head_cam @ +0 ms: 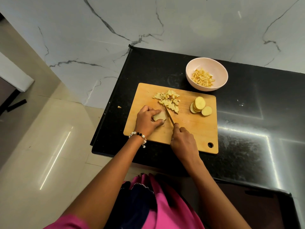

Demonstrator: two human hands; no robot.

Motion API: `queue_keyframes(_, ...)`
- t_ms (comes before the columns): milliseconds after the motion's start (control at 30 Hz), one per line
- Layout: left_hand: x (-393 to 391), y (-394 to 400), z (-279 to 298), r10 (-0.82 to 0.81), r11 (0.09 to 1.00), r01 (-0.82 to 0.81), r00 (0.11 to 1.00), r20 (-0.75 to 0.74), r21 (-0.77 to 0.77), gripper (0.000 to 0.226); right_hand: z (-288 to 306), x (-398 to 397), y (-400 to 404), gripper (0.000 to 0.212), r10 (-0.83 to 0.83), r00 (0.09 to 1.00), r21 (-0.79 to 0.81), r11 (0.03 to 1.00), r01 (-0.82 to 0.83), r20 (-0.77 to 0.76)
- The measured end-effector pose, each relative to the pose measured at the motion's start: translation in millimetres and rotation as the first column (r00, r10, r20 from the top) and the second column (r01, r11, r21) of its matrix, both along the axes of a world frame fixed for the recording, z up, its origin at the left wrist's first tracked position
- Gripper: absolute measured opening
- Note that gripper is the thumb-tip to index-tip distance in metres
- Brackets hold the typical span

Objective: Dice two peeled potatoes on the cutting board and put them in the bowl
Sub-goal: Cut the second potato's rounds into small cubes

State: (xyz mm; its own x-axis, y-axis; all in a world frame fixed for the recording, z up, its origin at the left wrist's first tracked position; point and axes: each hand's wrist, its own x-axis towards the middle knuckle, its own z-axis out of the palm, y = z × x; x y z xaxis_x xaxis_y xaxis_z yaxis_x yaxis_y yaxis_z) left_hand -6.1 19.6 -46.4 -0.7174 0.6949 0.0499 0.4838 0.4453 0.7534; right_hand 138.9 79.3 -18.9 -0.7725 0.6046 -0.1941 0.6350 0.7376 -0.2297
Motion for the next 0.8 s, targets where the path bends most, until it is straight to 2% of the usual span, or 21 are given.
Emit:
queue_keyframes(200, -1, -5, -3, 0.017, 0.999, -0.018, 1.000, 0.019, 0.039, 0.051, 6, 5, -2, 0.046, 0.010, 0.990, -0.085, 0.996, -0.022, -0.144)
queue_keyframes(367, 1, -2, -4, 0.034, 0.999, -0.035, 0.999, 0.003, 0.038, 0.046, 2, 1, -7, 0.045, -0.016, 0.994, -0.128, 0.992, 0.002, -0.112)
queue_keyframes(567, 1, 1, -7, 0.044, 0.998, -0.044, 0.999, -0.003, 0.042, 0.044, -3, -23, -10, 0.044, 0.024, 0.996, -0.016, 1.000, -0.025, -0.088)
queue_keyframes(800, 0, 0, -9, 0.049, 0.997, -0.048, 0.999, -0.007, 0.054, 0.044, -8, 19, -29, 0.051, 0.049, 0.998, 0.043, 0.998, -0.048, -0.027)
